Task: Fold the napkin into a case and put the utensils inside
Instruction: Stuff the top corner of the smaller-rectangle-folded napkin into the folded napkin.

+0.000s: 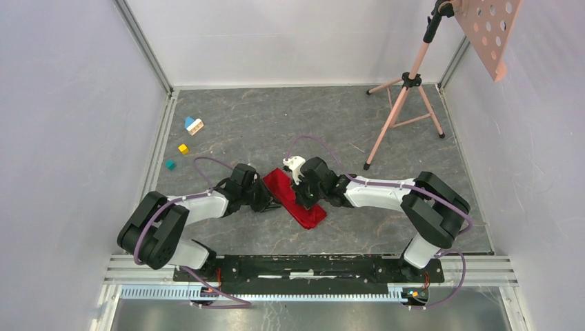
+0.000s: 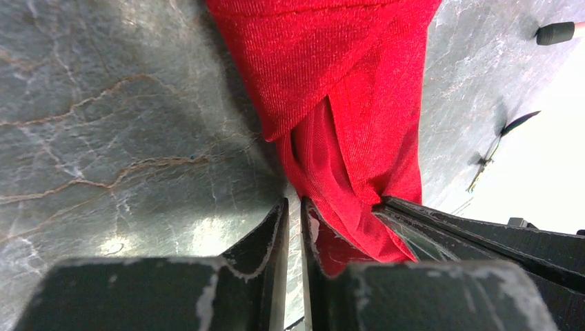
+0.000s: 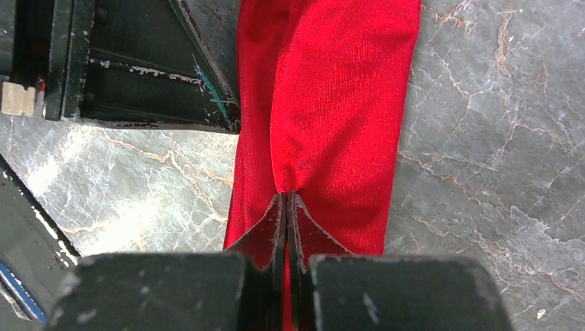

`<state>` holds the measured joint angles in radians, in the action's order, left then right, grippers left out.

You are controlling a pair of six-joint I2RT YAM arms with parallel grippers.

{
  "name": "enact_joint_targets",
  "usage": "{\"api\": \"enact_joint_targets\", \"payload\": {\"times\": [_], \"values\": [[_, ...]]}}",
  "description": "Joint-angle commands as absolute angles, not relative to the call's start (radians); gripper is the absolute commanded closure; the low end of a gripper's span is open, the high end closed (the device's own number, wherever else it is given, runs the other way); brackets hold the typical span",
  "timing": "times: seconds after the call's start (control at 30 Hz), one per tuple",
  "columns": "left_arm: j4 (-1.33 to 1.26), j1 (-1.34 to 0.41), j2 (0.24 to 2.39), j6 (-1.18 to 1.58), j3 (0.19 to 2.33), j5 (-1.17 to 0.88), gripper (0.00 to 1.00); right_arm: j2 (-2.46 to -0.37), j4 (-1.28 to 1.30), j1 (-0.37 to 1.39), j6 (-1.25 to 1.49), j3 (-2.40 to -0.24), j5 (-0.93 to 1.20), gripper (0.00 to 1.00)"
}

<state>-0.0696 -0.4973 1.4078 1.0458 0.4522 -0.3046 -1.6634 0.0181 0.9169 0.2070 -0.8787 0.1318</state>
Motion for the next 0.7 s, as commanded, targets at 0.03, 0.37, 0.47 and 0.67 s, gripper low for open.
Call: {"api": "enact_joint_targets", "payload": {"times": [0.03,0.37,0.47,0.67], "values": [[-0.123,-0.527,1.4,1.11,0.426,-0.251,0.84,-1.655,0.029,0.93,0.259,-0.924,0.148,1.0],[-0.136,-0.55,1.384,1.128,0.402,-0.219,0.86,-1.677,0.007,0.95,0.317,-0.918,0.15,0.99],[-0.141,-0.556,1.388,1.13,0.399,-0.215,0.87,-1.713,-0.062,0.952,0.349,-0.884,0.143,0.99],[-0.146,-0.561,1.39,1.131,0.393,-0.207,0.88,-1.759,-0.138,0.953,0.399,-0.834,0.131,0.95]]}}
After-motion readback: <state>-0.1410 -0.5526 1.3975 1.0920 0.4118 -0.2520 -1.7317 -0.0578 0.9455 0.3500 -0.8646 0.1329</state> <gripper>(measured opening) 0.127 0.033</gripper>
